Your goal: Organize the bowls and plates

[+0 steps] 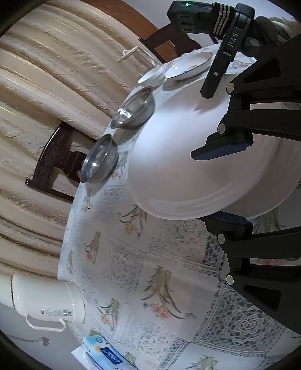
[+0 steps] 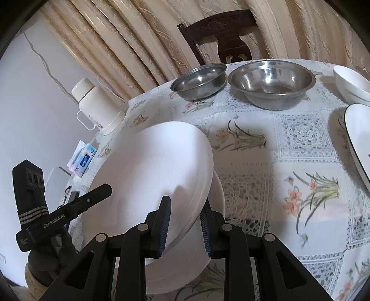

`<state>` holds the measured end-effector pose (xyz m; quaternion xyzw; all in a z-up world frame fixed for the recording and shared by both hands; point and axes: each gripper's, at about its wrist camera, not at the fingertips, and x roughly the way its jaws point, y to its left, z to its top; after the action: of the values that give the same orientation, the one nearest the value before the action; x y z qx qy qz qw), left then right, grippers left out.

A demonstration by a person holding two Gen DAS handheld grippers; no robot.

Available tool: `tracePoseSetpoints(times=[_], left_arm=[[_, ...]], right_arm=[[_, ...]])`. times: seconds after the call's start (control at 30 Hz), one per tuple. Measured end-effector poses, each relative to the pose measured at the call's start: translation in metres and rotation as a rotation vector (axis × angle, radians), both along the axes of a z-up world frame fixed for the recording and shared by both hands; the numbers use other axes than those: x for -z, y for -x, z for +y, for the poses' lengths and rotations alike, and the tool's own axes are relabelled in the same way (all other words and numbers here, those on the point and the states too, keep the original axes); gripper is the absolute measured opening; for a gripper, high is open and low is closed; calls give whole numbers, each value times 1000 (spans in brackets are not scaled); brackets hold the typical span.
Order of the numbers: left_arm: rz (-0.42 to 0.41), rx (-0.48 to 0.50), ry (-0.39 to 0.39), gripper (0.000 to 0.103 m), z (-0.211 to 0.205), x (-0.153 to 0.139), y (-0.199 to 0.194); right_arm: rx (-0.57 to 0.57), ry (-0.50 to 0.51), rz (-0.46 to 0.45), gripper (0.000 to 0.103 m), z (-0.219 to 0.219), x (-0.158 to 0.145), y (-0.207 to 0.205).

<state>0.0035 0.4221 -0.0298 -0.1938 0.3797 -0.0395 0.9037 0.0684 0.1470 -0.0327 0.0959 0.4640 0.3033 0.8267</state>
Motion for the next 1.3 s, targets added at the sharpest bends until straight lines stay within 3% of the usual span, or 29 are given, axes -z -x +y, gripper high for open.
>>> tracePoseSetpoints(times=[0.6, 1.3], left_arm=[[64, 36, 2, 44, -8, 8, 9], [141, 113, 0, 50, -14, 1, 20]], right_arm=[[5, -10, 18, 27, -8, 11, 9], [-1, -8, -3, 27, -8, 9, 15]])
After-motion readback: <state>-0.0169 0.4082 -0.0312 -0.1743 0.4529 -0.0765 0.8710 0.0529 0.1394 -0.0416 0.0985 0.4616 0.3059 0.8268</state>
